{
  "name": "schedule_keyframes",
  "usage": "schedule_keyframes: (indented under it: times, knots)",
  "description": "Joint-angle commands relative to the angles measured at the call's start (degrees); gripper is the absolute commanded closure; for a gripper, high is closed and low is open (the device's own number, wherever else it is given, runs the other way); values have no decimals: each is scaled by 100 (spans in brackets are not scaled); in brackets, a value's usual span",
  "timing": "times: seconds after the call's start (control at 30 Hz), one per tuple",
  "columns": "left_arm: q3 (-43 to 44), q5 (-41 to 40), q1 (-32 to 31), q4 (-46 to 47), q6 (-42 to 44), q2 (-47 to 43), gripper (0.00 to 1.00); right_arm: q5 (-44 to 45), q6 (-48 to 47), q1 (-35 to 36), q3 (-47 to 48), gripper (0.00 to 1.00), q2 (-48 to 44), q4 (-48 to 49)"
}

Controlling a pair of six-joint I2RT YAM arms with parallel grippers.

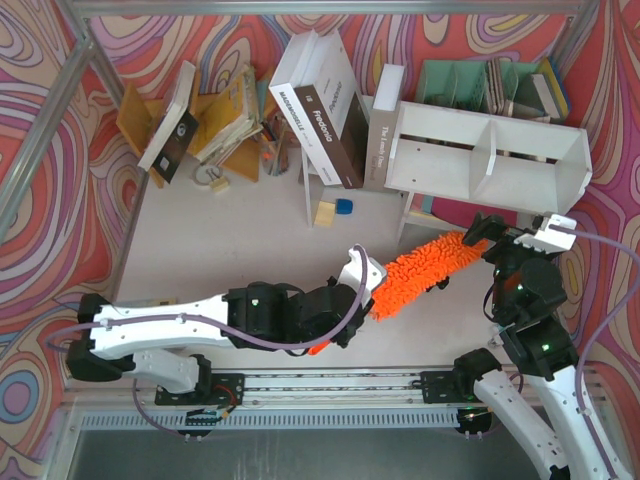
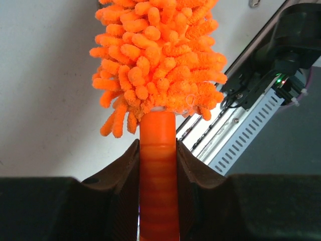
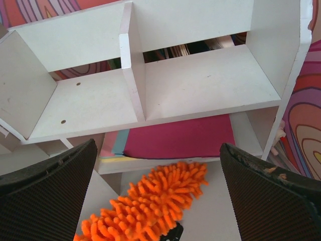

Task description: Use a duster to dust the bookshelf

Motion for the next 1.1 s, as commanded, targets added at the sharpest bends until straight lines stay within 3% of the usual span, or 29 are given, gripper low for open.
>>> schedule_keyframes:
  times: [0.0,0.43,0.57,0.77,1.07]
  knots:
    - [356,-35,-95,1027,322,26,100,136,-9,-7,89,1,-5,142]
    - [-201,-672,-89,1647,257,-463,100,131,-16,-6,44,1,-19,178]
    - [-214,-982,14,1410,93,-414,100,130,-12,-6,38,1,-16,187]
    - [-614,-679,421,1242,-404,-396,100,139,-16,-6,33,1,-16,169]
    - [-1194,-1377,623,862,-899,-635,100,131,-29,-5,8,1,-49,168]
